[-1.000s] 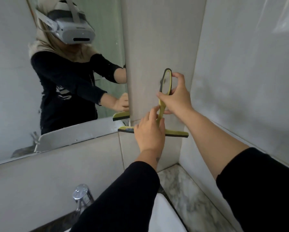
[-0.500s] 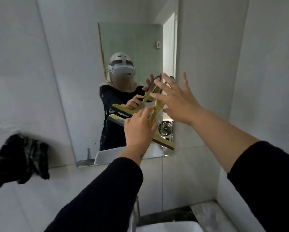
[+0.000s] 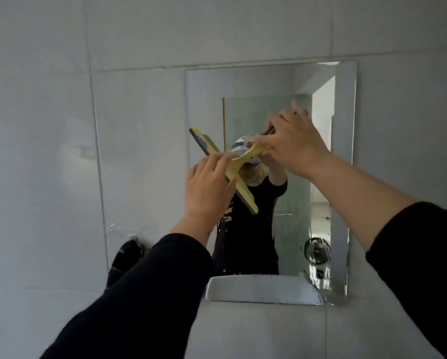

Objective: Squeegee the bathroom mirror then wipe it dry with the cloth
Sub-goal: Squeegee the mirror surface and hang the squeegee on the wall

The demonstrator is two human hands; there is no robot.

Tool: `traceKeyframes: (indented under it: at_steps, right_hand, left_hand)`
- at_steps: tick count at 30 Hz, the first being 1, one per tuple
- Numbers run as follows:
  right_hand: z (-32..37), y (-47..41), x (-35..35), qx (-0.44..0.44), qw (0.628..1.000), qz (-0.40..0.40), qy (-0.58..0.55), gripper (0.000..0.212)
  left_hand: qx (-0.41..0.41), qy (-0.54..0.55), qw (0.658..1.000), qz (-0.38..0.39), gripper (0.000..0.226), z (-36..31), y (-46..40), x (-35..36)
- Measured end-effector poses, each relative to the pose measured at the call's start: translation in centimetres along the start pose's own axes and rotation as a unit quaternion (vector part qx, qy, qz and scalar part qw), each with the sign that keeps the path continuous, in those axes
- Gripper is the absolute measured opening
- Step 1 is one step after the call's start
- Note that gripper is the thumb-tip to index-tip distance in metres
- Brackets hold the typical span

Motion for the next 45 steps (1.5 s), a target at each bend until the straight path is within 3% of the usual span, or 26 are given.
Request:
traceKeyframes:
  at_steps: [5,10,19,30,45]
  right_hand:
    - [-1.7,-5.5,-2.5,0.082,0.995,-0.057,-0.016,0.032]
    - [-2.2,-10.0,-3.5,0.135,0.986,-0.102,-0.014,0.034]
    - [-0.4,-15.7,-1.7,0.156,0.983,-0.076,-0.058,0.041]
    - [-1.8,-14.5,-0.5,0.141,0.985,-0.082,-0.059,0.045]
    - [-8.3,-9.7,-0.1,0.167,0.984,-0.051,-0.035,0.044]
  left_hand:
    - [-0.053,0.002,0.999,-0.012,0.038,4.3,-1.9,-1.2]
    - [-0.076,0.006,0.997,0.006,0.045,7.5,-1.7,0.5]
    - [-0.089,0.028,0.994,0.058,0.061,8.2,-4.1,5.2]
    - [-0.132,-0.007,0.987,0.091,0.091,7.9,-3.4,7.8]
    - [-0.177,-0.042,0.974,0.132,0.097,7.0,-3.6,8.0]
Point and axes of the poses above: each hand's wrist, its own y-axis away from the middle knuckle, its own x-axis out of the palm, z = x × y, the point moved 9 cm from there along -y, towards the middle knuckle, and after that the axes turned 2 degrees about -z, right-handed, at the moved point
